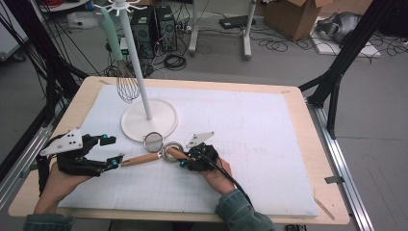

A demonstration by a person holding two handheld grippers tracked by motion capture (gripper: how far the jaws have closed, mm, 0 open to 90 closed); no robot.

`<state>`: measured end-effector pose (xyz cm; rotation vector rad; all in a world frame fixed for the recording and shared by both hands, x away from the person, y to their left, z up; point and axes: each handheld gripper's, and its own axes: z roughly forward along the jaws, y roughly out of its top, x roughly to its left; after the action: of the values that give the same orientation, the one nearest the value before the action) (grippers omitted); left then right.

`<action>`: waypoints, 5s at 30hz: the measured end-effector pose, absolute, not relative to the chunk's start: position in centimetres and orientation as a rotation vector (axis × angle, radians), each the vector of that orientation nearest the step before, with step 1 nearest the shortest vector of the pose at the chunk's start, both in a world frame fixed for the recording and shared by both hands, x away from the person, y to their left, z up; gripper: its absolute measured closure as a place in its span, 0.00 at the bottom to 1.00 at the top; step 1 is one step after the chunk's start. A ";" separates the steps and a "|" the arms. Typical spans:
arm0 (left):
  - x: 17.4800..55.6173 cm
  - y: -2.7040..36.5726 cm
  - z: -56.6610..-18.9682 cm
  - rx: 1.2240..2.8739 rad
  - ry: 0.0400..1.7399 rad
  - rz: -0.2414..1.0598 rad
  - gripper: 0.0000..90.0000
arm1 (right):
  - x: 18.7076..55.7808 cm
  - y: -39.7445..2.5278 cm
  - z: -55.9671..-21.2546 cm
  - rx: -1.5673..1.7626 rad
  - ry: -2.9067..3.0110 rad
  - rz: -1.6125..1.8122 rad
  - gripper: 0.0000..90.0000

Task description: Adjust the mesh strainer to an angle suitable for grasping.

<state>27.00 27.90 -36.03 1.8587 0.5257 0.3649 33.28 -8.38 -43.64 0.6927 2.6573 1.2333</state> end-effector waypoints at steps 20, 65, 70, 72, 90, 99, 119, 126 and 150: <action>27.1 27.8 -36.2 1.866 0.527 0.353 0.33 | 33.2 -7.5 -43.7 0.651 2.662 1.120 0.69; 26.9 28.4 -36.0 1.857 0.523 0.357 0.33 | 34.2 -4.8 -43.2 0.588 2.662 1.173 0.77; 26.8 28.4 -35.9 1.857 0.523 0.359 0.33 | 33.8 -5.1 -42.4 0.553 2.667 1.260 0.77; 26.8 28.4 -35.9 1.856 0.520 0.358 0.33 | 33.5 -5.1 -42.0 0.509 2.687 1.293 0.77; 26.7 28.1 -35.9 1.867 0.505 0.349 0.33 | 31.4 -2.8 -43.1 0.187 2.917 1.280 0.76; 26.8 27.8 -36.0 1.877 0.493 0.339 0.34 | 30.9 -2.0 -44.0 0.134 2.964 1.212 0.75; 27.2 26.0 -36.1 1.938 0.429 0.313 0.35 | 31.2 -6.2 -41.8 0.290 2.858 1.338 0.46; 27.7 25.5 -35.6 1.933 0.402 0.290 0.35 | 31.6 -8.8 -41.1 0.381 2.794 1.411 0.42; 28.5 22.9 -35.7 2.013 0.307 0.208 0.37 | 31.2 -17.0 -39.5 0.569 2.649 1.489 0.38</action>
<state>28.48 22.85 -35.73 2.0131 0.3067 0.2081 31.15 -16.98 -39.46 0.5688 2.6491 1.4894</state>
